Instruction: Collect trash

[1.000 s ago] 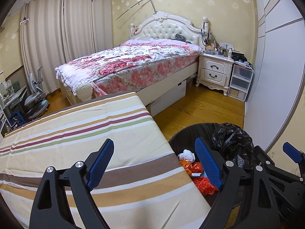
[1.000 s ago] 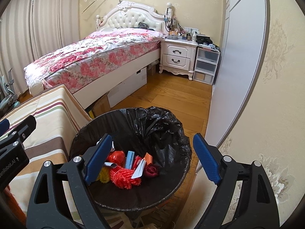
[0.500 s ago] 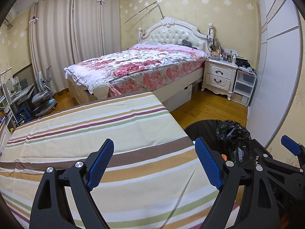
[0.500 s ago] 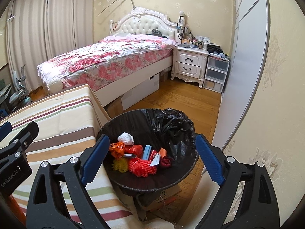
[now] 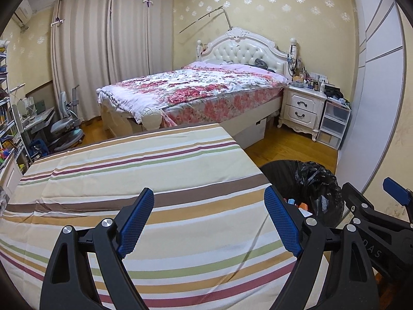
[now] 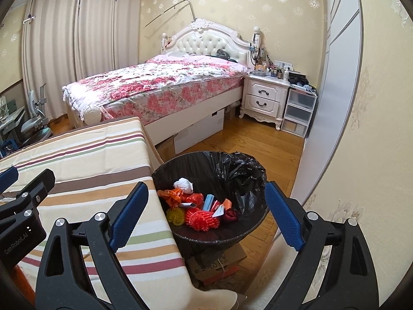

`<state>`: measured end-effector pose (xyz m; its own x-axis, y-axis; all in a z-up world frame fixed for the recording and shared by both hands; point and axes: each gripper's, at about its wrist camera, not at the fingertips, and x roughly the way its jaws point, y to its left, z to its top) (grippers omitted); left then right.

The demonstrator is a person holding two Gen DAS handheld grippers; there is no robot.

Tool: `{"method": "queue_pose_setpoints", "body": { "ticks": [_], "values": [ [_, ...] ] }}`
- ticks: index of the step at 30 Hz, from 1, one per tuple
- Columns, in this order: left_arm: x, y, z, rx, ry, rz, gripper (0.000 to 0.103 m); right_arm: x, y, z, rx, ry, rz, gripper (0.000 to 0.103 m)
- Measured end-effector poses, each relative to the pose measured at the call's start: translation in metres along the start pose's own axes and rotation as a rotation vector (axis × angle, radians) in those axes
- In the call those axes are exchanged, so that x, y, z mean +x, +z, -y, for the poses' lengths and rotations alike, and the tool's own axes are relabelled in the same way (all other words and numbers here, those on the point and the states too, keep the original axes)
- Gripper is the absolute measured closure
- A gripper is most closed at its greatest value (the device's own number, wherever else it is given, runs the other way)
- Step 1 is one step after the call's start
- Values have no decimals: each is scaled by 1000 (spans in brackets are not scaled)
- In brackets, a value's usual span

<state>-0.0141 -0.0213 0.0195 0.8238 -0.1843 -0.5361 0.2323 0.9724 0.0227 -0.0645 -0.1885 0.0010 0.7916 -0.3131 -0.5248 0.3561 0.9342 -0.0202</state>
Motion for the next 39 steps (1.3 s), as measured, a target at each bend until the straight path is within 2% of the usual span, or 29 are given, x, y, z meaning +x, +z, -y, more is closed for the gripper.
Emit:
{"method": "queue_pose_setpoints", "body": {
  "ticks": [39],
  "values": [
    [-7, -10, -8, -10, -1, -7, 18, -8, -5, 0, -5, 0, 4, 13]
  ]
}}
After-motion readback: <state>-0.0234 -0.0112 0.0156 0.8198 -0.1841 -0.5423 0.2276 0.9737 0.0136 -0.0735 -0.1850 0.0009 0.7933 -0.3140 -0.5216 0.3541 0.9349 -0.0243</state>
